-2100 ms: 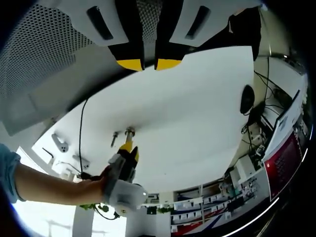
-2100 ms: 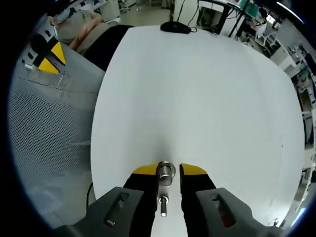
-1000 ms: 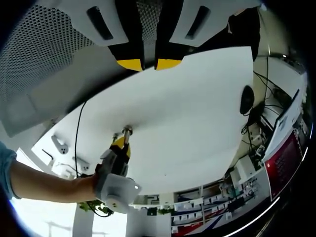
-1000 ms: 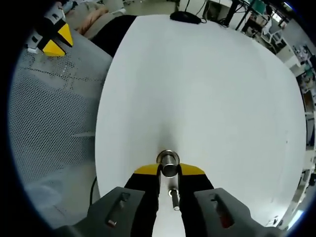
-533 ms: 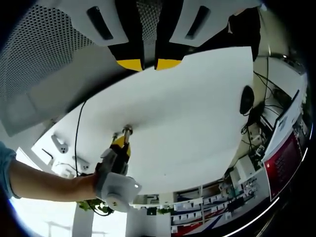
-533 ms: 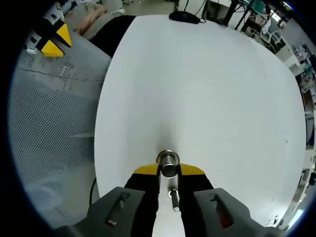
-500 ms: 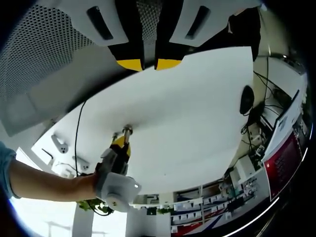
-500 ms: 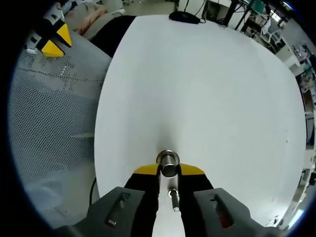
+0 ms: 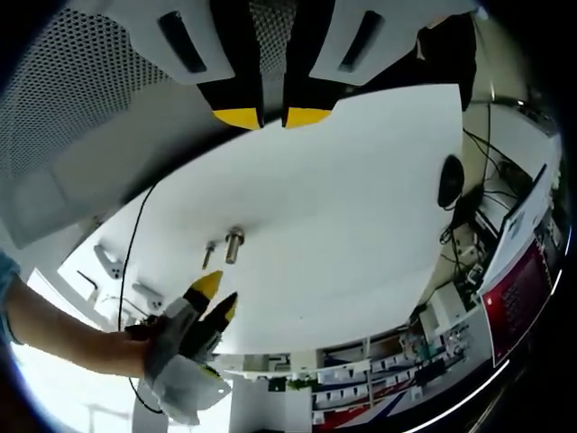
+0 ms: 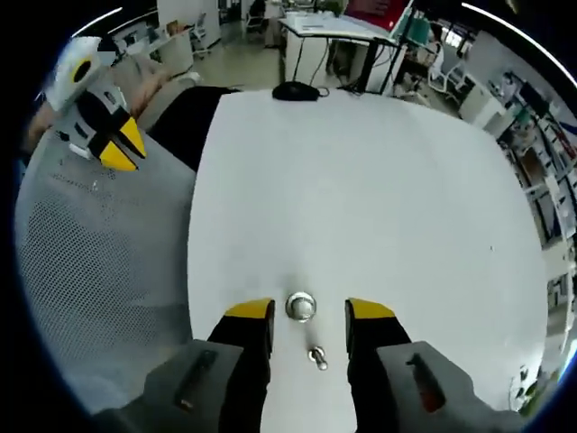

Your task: Place the washer onto the threaded stud by aligning its center hole with the stud, sliding it down to the base, and recovering from edge contact or off-axis alignment until the washer reaches the visible bottom stop.

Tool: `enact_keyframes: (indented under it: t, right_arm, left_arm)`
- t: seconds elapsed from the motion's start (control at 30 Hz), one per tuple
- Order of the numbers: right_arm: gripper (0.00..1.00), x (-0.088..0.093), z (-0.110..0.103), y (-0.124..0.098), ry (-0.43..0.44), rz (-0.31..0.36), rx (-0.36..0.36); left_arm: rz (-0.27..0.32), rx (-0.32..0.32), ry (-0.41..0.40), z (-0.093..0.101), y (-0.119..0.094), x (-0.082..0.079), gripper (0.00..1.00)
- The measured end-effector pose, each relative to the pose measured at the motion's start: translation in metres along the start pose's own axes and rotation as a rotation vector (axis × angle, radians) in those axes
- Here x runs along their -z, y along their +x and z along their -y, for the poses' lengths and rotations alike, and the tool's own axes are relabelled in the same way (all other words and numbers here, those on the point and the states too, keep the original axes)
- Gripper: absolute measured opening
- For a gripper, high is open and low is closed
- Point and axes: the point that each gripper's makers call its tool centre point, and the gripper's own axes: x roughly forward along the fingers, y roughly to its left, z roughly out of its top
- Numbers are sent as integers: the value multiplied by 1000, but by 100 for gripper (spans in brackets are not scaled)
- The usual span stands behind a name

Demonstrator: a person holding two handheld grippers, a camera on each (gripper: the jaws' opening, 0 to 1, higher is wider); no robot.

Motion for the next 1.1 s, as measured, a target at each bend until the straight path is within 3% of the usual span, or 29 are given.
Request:
enact_keyframes:
  t: [0.1,0.13,0.3,0.57,0.67,0.77,0.97,1.1]
  right_arm:
    - [37,-7,-9,-32,33,96,21]
    - [38,-11,-10,-46,63,159,48]
    - [43,-11,-26,-95,215,346,91]
    - [49,27,-50,-142,361,463,234]
    - [52,33,-59,-156,329,527,317]
    - [55,49,-67,-159,280,489,414]
    - [55,74,-85,-151,471,507,410]
    - [56,88,-87,-149,441,437,475]
  left_arm:
    - [10,-1,-2,-1,-1,-1,6]
    - [13,-1,-2,0,-1,-2,6]
    - [11,-1,3,0,-1,-1,6]
    - [9,-8,3,-1,-3,0,6]
    - [11,-6,6,0,-3,0,6]
    - [-1,-1,7,0,-4,3,6]
    - [8,-1,-2,0,-6,3,6]
    - [6,-1,-1,1,-6,5,6]
